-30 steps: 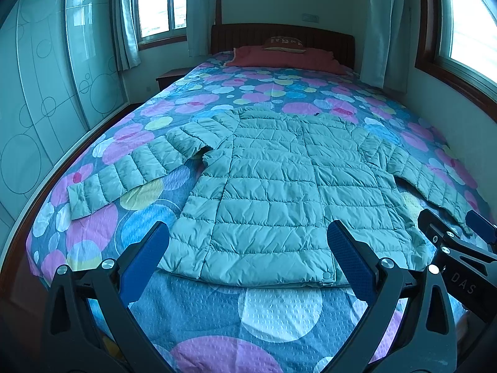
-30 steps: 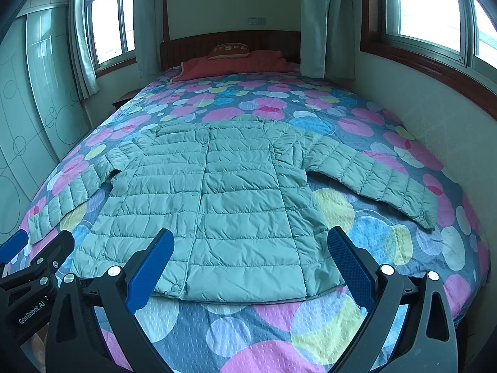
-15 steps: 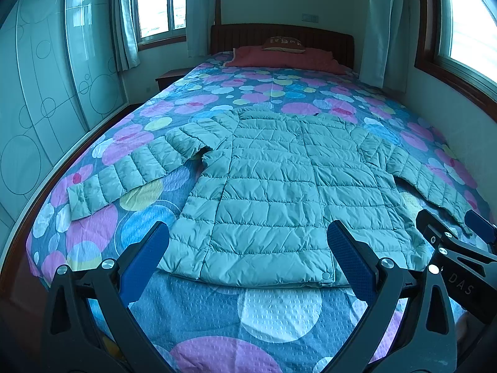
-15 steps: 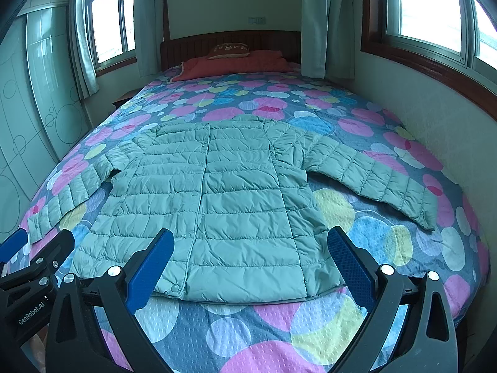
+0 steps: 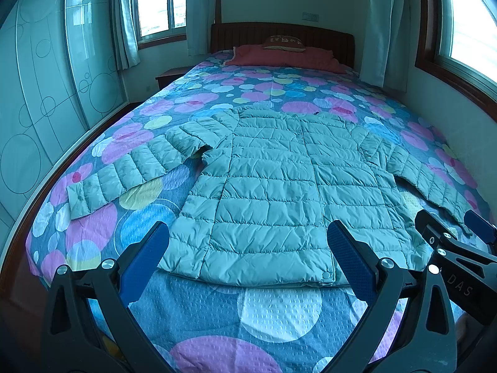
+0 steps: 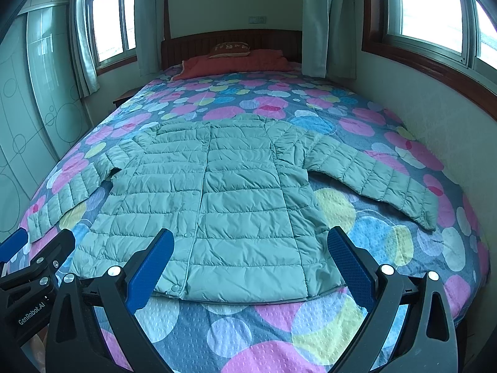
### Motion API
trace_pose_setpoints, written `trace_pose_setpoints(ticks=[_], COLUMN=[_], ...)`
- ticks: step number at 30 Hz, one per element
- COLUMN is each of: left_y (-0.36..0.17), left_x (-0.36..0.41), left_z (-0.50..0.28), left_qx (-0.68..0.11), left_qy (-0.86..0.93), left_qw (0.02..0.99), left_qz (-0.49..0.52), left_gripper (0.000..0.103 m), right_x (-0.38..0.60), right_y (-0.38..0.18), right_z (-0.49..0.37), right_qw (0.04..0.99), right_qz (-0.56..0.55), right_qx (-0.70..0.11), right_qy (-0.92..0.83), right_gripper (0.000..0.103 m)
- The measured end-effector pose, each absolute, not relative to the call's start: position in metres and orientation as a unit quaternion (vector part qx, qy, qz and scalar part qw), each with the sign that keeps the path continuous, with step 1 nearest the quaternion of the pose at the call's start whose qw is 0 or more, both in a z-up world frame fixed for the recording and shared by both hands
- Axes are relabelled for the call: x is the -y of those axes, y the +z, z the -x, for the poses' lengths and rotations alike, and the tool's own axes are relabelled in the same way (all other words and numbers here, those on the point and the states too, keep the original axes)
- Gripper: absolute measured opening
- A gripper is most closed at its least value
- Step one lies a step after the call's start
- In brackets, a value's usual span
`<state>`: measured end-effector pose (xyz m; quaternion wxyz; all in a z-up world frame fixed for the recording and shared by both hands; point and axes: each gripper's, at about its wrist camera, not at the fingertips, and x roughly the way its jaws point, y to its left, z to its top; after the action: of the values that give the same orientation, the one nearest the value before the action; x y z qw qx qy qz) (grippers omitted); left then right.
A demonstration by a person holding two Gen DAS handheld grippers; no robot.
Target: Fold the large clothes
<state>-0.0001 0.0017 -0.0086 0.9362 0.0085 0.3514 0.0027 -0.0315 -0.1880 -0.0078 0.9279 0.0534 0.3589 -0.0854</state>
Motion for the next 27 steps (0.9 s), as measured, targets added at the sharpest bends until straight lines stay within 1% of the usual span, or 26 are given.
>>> trace_pose_setpoints(ticks=[27], left_y=[-0.0119], left_x=[-0.0025], left_z=[0.0009], left_qx=[-0.355], left_qy=[0.002], left_qw=[0.935], left_qz=[-0.007], left_gripper=[0.101], right_x=[0.1869], right_y=[-0.0073], right_z=[0.0309], right_qw=[0.928], right_qz=[-0.051], right_qx=[-0.359], right_qy=[-0.085], right_gripper=[0.098])
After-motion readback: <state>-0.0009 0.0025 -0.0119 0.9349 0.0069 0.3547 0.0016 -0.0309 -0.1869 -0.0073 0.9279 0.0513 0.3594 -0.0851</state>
